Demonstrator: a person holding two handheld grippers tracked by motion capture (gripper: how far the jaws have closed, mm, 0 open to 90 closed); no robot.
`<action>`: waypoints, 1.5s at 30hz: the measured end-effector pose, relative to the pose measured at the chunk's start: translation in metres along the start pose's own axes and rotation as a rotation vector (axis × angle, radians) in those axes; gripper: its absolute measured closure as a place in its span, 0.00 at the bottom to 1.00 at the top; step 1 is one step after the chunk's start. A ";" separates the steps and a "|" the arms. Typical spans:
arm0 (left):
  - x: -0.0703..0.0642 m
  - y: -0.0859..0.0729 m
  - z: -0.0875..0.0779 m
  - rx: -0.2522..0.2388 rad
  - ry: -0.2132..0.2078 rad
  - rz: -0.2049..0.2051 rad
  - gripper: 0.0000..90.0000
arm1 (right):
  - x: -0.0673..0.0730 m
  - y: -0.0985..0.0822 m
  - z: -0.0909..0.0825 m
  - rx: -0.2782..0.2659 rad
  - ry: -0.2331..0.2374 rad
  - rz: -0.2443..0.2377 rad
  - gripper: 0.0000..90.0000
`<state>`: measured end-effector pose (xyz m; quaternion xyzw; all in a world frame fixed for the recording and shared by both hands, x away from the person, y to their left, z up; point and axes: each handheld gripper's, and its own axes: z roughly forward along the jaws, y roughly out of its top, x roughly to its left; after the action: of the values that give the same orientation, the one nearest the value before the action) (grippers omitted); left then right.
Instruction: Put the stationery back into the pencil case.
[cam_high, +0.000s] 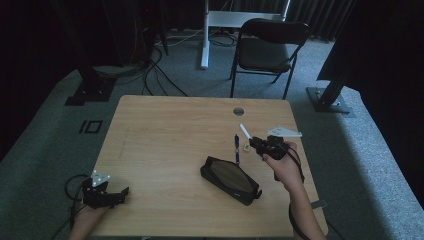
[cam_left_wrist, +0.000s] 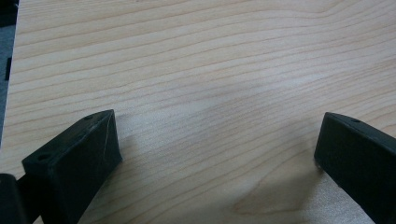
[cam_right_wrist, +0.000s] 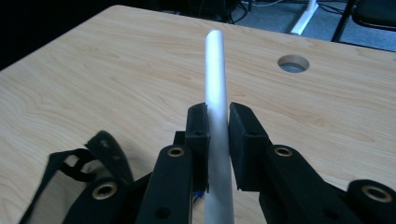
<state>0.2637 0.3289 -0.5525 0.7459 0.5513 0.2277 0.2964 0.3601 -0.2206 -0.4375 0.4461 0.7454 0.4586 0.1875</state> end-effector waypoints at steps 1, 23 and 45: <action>0.000 0.000 0.000 0.000 0.000 0.000 0.00 | 0.002 0.000 -0.001 -0.002 0.008 -0.007 0.87; 0.000 0.000 0.000 -0.001 0.000 -0.002 0.00 | 0.041 0.003 -0.017 -0.025 0.150 -0.105 0.87; 0.000 0.000 0.000 0.000 0.000 0.000 0.00 | 0.053 -0.017 -0.011 0.031 0.260 -0.171 0.87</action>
<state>0.2637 0.3289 -0.5525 0.7459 0.5513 0.2277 0.2964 0.3157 -0.1848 -0.4390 0.3205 0.8056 0.4833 0.1211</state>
